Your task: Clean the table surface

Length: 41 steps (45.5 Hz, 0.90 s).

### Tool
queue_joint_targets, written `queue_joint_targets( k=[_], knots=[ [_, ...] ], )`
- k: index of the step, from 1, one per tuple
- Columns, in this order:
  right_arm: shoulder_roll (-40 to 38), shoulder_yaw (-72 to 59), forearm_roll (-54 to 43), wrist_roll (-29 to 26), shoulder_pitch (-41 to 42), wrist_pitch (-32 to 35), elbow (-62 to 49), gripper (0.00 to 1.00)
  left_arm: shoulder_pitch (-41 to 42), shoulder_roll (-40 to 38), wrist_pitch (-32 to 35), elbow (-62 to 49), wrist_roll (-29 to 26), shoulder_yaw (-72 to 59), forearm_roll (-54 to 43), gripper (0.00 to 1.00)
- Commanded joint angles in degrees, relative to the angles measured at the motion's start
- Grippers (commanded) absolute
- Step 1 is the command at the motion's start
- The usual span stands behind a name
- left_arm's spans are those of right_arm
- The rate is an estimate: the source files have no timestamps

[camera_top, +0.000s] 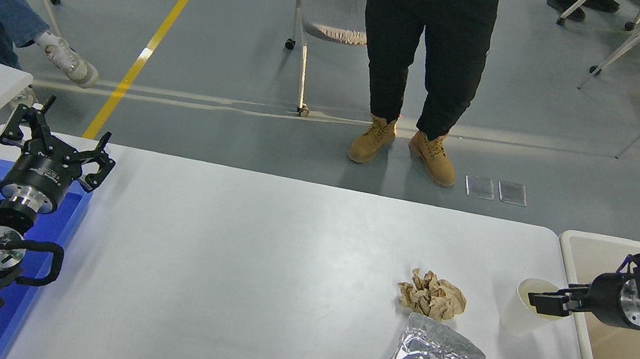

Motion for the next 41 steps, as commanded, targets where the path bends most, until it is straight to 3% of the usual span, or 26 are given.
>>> queue_joint_targets(
  k=[1,10,41],
  knots=[
    [0.79,-0.57,-0.13,0.24,-0.77,0.01,-0.74,0.34,0.00,0.09,0.00,0.03,0.00,0.00,0.00,1.00],
    [0.79,-0.66,-0.13,0.32,-0.94,0.19,-0.74,0.00,0.00,0.00,0.00,0.03,0.00,0.00,0.00,1.00],
    [0.70,-0.31,0.22,0.50,-0.33,-0.16,-1.35,0.00,0.00,0.00,0.00,0.03,0.00,0.00,0.00,1.00]
  ],
)
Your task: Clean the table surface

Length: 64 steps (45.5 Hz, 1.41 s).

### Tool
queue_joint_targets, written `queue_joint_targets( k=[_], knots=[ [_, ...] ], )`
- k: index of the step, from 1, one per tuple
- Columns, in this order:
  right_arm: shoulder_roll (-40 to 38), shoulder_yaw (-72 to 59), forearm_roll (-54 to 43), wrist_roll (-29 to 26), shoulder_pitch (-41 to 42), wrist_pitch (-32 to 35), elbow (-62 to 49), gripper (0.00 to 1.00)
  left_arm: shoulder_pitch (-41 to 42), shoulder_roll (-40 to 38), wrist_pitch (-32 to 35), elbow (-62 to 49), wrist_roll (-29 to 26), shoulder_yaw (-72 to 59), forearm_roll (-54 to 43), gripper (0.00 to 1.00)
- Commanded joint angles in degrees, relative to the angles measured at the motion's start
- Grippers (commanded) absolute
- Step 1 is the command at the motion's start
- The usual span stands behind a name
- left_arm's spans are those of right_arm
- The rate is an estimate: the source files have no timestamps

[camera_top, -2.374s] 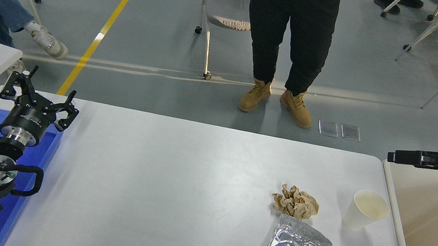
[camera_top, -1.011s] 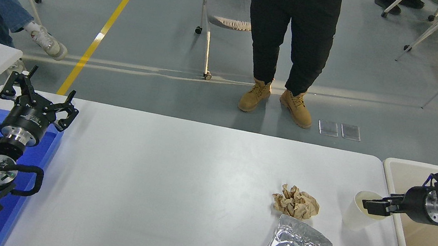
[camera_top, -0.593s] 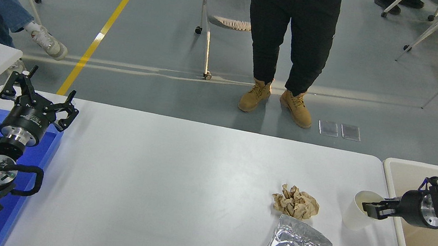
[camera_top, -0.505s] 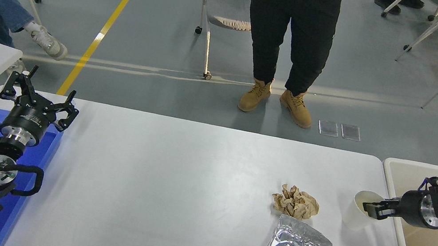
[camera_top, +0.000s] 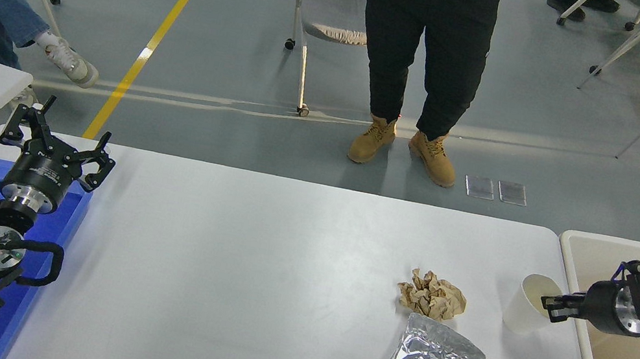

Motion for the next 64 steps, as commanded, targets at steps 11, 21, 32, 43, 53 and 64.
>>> queue_joint_targets(
  k=[11,21,32,43,53,64],
  knots=[
    [-0.15,0.80,7.00,0.97,2.74,-0.41,0.05,0.00,0.00,0.00,0.00,0.03,0.00,0.00,0.00,1.00],
    [-0.59,0.80,15.35,2.64,5.38,0.29,0.57,0.00,0.00,0.00,0.00,-0.05,0.00,0.00,0.00,1.00],
    [-0.85,0.89,28.53,3.08,6.43,1.70,0.14,0.00,0.00,0.00,0.00,-0.05,0.00,0.00,0.00,1.00],
    [-1.38,2.64,38.38,3.08,6.52,3.01,-2.76,0.00,0.00,0.00,0.00,-0.06,0.00,0.00,0.00,1.00],
    [-2.26,10.29,43.92,2.46,5.21,8.29,-9.61,0.00,0.00,0.00,0.00,0.03,0.00,0.00,0.00,1.00],
    [-2.17,15.30,43.92,2.29,-1.12,11.19,-22.09,0.00,0.00,0.00,0.00,0.03,0.00,0.00,0.00,1.00]
  ],
)
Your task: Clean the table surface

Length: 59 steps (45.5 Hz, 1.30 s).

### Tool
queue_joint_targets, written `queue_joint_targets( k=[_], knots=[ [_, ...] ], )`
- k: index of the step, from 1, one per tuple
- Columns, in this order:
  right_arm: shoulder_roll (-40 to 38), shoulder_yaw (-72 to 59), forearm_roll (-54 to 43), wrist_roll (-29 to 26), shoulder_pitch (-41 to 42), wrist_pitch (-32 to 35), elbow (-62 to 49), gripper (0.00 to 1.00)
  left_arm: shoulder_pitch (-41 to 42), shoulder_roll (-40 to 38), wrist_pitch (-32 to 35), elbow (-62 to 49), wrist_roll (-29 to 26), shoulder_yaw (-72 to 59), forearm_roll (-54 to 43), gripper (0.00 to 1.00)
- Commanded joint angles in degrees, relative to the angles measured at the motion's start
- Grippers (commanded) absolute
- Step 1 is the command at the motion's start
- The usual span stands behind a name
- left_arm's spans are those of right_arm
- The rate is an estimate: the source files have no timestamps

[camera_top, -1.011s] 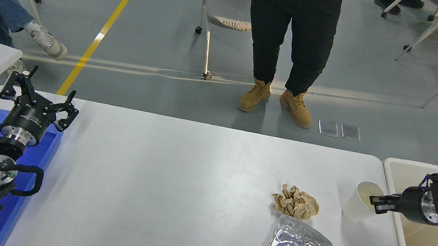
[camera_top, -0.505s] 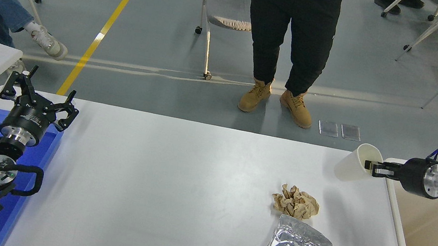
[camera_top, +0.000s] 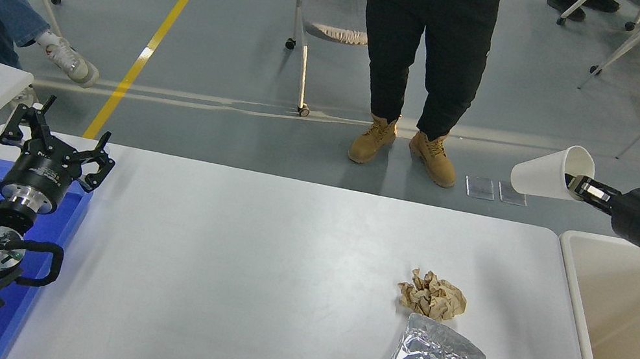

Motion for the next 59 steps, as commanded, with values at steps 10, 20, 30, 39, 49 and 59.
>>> queue_joint_targets(
  k=[10,20,30,39,49,59],
  knots=[
    [-1.24,6.37,2.17,-5.05,-6.50,2.74,-12.18,0.00,0.00,0.00,0.00,-0.06,0.00,0.00,0.01,1.00],
    [-2.91,10.06,2.08,-16.74,-8.96,2.48,-12.27,0.00,0.00,0.00,0.00,0.03,0.00,0.00,0.01,1.00],
    [-3.35,11.20,2.08,-30.44,-10.01,1.16,-12.35,0.00,0.00,0.00,0.00,0.03,0.00,0.00,0.01,1.00],
    [-3.62,11.21,2.08,-39.86,-10.80,-0.25,-12.35,0.00,0.00,0.00,0.00,0.03,0.00,0.00,0.01,1.00],
    [-3.27,10.33,0.68,-44.43,-12.91,-0.86,-12.27,0.00,0.00,0.00,0.00,0.03,0.00,0.00,0.01,1.00],
    [-1.69,9.71,-2.05,-44.35,-16.95,-1.13,-12.18,0.00,0.00,0.00,0.00,0.03,0.00,0.00,0.01,1.00]
  ],
)
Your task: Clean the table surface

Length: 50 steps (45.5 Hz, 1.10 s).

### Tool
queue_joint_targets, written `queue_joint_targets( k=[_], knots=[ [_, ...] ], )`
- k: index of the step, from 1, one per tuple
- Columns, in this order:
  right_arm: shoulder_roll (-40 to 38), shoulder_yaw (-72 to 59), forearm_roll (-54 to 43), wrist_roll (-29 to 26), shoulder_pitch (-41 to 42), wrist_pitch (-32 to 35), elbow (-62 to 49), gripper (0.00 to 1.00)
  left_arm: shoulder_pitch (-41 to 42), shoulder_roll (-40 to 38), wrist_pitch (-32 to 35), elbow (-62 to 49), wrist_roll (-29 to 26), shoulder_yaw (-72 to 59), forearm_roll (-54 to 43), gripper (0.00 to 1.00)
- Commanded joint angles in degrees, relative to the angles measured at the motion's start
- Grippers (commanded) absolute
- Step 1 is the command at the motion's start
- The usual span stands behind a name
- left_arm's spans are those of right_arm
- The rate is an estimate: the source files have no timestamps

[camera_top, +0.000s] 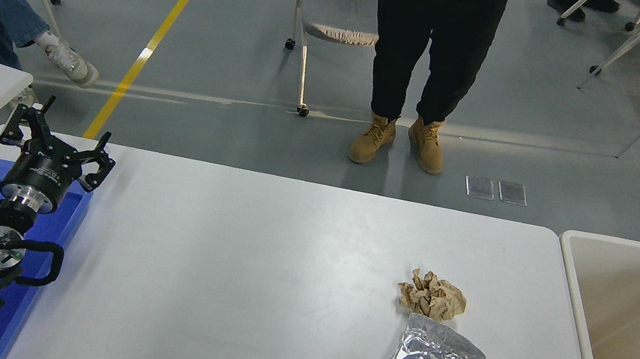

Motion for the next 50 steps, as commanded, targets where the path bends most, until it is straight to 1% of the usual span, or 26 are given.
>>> queue_joint_targets(
  k=[1,9,31,50],
  knots=[
    [1.54,-0.56,-2.49,-2.40,-3.93,-0.72,0.15,0.00,0.00,-0.02,0.00,0.02,0.00,0.00,0.00,1.00],
    [4.08,-2.49,-2.32,-2.13,-6.74,-1.43,0.24,0.00,0.00,-0.02,0.00,-0.07,0.00,0.00,0.00,1.00],
    [10.33,-2.49,-2.14,-1.78,-10.53,-3.71,0.59,0.00,0.00,-0.02,0.00,0.02,0.00,0.00,0.00,1.00],
    [12.44,-2.31,-2.23,-1.87,-10.70,-3.80,0.32,0.00,0.00,-0.02,0.00,0.02,0.00,0.00,0.00,1.00]
  ],
)
